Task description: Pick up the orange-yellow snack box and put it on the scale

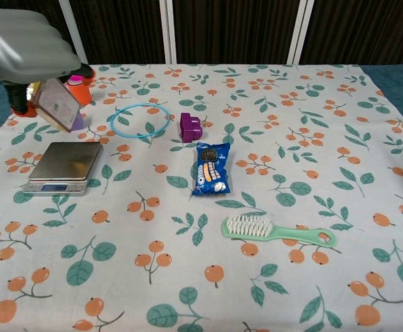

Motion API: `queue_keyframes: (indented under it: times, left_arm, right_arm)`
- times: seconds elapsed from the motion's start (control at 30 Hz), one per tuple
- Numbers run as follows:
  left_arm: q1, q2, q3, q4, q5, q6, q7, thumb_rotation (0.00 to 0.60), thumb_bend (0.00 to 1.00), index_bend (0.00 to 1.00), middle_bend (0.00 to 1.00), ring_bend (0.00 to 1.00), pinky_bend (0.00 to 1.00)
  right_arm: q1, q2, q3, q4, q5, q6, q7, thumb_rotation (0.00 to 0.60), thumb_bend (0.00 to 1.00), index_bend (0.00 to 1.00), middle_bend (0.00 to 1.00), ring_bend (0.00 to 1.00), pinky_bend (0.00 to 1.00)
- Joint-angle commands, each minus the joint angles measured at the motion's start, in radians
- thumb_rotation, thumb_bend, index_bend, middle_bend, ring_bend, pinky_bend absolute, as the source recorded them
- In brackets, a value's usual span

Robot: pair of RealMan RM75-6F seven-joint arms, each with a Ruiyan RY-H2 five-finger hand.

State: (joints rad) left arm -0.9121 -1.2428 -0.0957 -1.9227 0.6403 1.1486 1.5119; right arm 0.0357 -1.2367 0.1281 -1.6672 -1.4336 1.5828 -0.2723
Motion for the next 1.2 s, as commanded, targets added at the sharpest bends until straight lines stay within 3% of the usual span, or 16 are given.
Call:
queue_keyframes:
  times: [0.03, 0.5, 1.2]
  left_arm:
    - [-0.002, 0.029, 0.031, -0.023, -0.06, 0.043, 0.025, 0.6, 0.44, 0.23, 0.7, 0.24, 0.18]
    - [-0.006, 0.003, 0.101, 0.088, -0.109, 0.012, -0.037, 0.6, 0.44, 0.23, 0.71, 0.24, 0.18]
    - [-0.072, -0.126, 0.108, 0.133, -0.191, 0.02, -0.05, 0.6, 0.43, 0.23, 0.71, 0.24, 0.18]
  right_arm:
    - [0.0, 0.001, 0.0, 0.0, 0.0, 0.0, 0.001, 0.6, 0.51, 0.03, 0.07, 0.06, 0.03]
    - [0.001, -0.001, -0.001, -0.002, 0.001, -0.002, -0.004, 0.6, 0.51, 0.03, 0.07, 0.06, 0.03]
    - [0.001, 0.0, 0.0, 0.0, 0.003, -0.001, 0.0, 0.6, 0.51, 0.03, 0.07, 0.06, 0.03]
